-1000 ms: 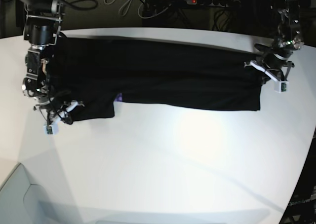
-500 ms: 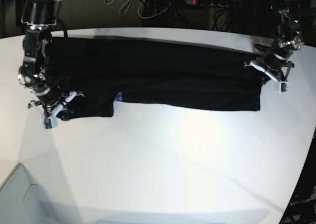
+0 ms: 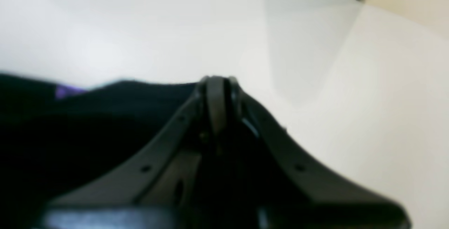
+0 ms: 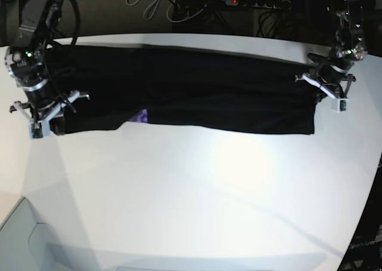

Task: Layout the t-shirt on the table in an organized manner, then fold the t-shirt properly
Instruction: 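Pull the sleeve with the right gripper toward the collar edge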

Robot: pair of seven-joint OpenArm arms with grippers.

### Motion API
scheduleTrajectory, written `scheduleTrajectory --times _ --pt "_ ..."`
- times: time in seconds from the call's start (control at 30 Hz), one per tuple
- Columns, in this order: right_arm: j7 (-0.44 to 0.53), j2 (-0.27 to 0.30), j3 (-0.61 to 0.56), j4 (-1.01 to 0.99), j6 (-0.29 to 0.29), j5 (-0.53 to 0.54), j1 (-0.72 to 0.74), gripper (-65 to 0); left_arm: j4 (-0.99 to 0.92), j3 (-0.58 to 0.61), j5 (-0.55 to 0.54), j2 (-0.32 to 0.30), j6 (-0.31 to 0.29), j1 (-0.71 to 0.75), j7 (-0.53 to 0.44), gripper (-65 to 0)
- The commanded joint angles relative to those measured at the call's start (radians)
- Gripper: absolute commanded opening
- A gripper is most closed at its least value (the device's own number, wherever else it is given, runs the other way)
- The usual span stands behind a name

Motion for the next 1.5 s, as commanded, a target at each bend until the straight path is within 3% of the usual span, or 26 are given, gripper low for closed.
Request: scheduleTrajectory --times 0.0,0.4,1.17,1.3,1.47 --pt "0.022 0.002 0.005 0.033 -0.002 0.007 -0.013 -65.0 -0.004 0.0 0.026 -0.008 0.01 0.009 0.056 -64.4" --pt "0.03 0.001 0.031 0.045 -0.002 0.007 -0.202 -65.0 -0.004 0.0 0.026 -0.008 0.01 0.009 0.056 -64.4" --pt "0.03 0.001 0.042 -0.153 -0.002 0.007 -0.171 -65.0 0.004 -0.001 0.026 -0.009 0.01 0.009 0.056 -64.4" --pt "0.03 0.001 0.041 -0.188 -0.001 0.007 -0.165 -65.0 0.007 -0.001 0.026 -0.009 0.009 0.009 0.056 -58.2" --pt "0.03 0.001 0.041 -0.214 -0.001 0.007 -0.145 -65.0 0.047 -0.001 0.026 -0.009 0.009 0.018 0.056 -42.8"
